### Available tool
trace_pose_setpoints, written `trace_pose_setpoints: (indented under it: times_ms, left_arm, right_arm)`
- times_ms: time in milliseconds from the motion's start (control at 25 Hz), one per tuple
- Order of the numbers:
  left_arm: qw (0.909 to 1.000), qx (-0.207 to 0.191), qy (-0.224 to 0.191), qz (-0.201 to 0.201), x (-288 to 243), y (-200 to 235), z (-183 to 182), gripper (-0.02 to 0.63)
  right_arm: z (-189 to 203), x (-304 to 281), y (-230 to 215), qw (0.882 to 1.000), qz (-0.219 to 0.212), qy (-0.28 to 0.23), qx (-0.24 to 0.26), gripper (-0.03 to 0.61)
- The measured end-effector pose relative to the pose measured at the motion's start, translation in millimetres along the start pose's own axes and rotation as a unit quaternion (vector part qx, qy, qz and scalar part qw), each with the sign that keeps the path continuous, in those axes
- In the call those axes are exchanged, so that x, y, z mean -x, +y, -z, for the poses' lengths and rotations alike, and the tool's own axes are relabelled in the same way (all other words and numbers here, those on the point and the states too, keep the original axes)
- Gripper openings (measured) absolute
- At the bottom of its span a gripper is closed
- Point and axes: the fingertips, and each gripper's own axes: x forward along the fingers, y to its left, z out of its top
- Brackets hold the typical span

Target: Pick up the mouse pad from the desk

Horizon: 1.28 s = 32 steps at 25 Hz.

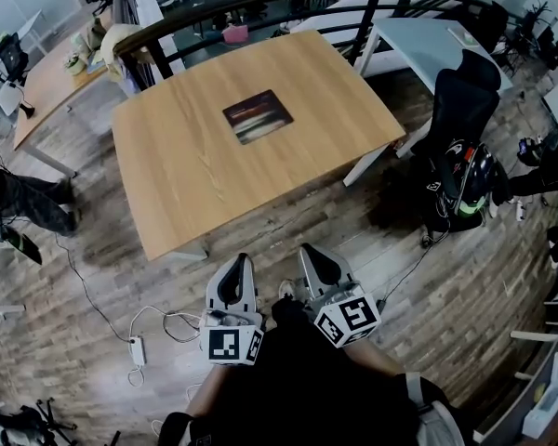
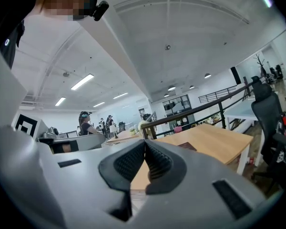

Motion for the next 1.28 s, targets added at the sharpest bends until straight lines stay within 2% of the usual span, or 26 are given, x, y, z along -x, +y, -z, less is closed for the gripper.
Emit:
trace_pose_setpoints:
  times_ms: [280, 600, 920, 1280]
  left_arm:
    - [0.9998, -0.003, 0.006, -0.016, -35.8, -13.0, 2.7, 0.023]
    - [0.9994, 0.002, 0.011, -0.033, -72.8, 1.4, 6.3, 0.023]
    - [0.9996, 0.006, 0.008, -0.026, -129.9, 20.8, 7.2, 0.023]
    - [0.9997, 0.014, 0.013, -0.016, -210.4, 67.0, 2.4, 0.023]
  right_arm:
    - [-10.2, -15.7, -42.5, 1.000, -0.009, 0.008, 0.001, 0.031]
    - [-14.3, -43.1, -64.4, 1.000, -0.011, 0.012, -0.002, 0.031]
    - [-21.0, -82.7, -93.9, 1.000, -0.002, 0.016, -0.002, 0.031]
    - [-43.8, -163.3, -124.0, 1.000, 0.007, 0.022, 0.009, 0.031]
